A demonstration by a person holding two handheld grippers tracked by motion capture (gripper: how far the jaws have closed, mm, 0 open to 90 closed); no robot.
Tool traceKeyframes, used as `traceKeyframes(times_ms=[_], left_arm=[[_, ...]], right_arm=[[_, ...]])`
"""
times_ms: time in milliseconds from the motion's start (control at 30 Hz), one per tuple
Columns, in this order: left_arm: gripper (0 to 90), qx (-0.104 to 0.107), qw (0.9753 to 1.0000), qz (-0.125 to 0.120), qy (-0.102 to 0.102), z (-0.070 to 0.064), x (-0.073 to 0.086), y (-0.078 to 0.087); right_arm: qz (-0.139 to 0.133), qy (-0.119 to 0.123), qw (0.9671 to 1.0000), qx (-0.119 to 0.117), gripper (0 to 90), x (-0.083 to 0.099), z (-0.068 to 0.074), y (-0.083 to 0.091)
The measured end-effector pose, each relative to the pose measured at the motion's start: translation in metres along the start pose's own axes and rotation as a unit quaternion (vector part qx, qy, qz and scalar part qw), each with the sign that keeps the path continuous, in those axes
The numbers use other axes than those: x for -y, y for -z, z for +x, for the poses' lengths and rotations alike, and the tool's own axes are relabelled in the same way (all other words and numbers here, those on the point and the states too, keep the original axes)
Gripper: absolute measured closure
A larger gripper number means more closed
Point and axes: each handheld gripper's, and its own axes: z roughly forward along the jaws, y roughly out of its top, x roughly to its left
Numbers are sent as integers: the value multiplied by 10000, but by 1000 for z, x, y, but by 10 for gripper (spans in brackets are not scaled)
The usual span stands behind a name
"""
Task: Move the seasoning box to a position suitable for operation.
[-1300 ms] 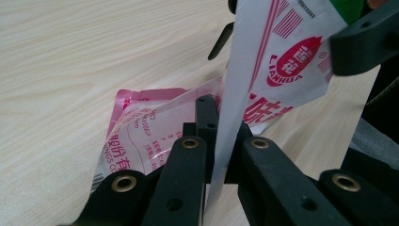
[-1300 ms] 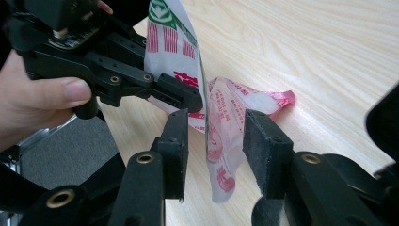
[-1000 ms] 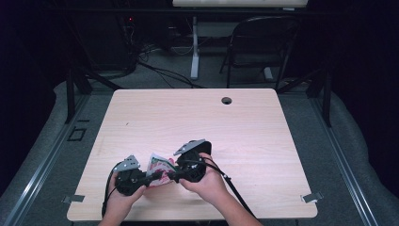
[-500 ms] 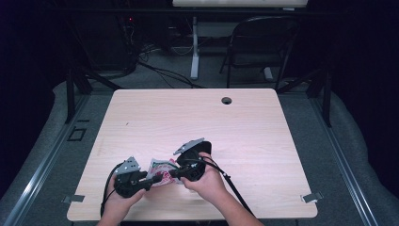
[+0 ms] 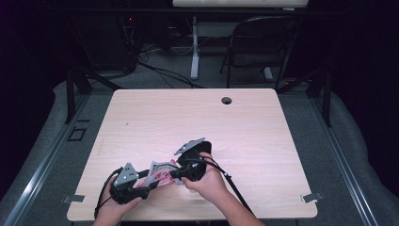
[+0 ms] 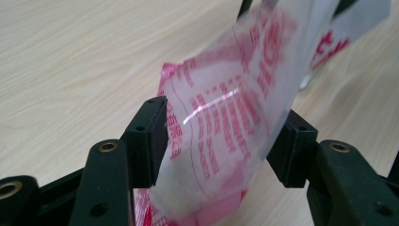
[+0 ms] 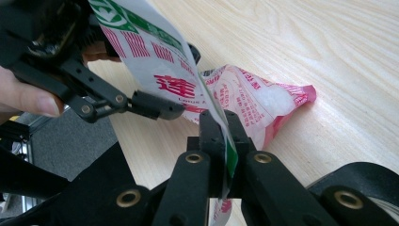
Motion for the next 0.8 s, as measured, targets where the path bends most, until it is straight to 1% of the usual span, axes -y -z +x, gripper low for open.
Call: traceKeyframes(times_ms=[100,167,233,300,367,400,467,533,633,700,733,767,800], left_arm=[[437,-78,9998,116,-122,0,2,-5],[428,-82,9998,131,-86,1,4,-8],[428,14,9998,217,-24,3,7,-12],[421,1,9997,218,-99,4,9,-14],[409,15,9998,198,-38,6,9,-15],[401,16,9998,179,26,6,10,-15],[381,17,9998,187,47,7,11,-16],[365,16,9998,142,127,7,12,-18],[353,23,9998,103,177,7,13,-19],[350,18,9999,111,73,7,14,-20],[350,21,9999,110,57,7,14,-20],[349,20,10000,82,22,7,15,-21],[345,16,10000,72,39,7,16,-20]], right_arm=[[-4,-23,10000,1,900,0,0,0],[-4,-31,10000,-4,900,0,0,0],[-10,-27,10000,-8,900,0,0,0],[-6,-30,10000,-9,900,0,0,0],[2,-22,10000,-7,900,0,0,0],[-17,-31,10000,9,900,0,0,0],[-23,-27,10000,13,900,0,0,0],[-19,-29,10000,14,900,0,0,0],[-20,-31,10000,0,900,0,0,0],[-99,-97,9999,-20,900,1,0,-1],[-29,-48,10000,-29,900,1,-1,0],[-40,-59,10000,-22,900,1,-1,0],[-39,-55,10000,-21,900,1,-1,0]])
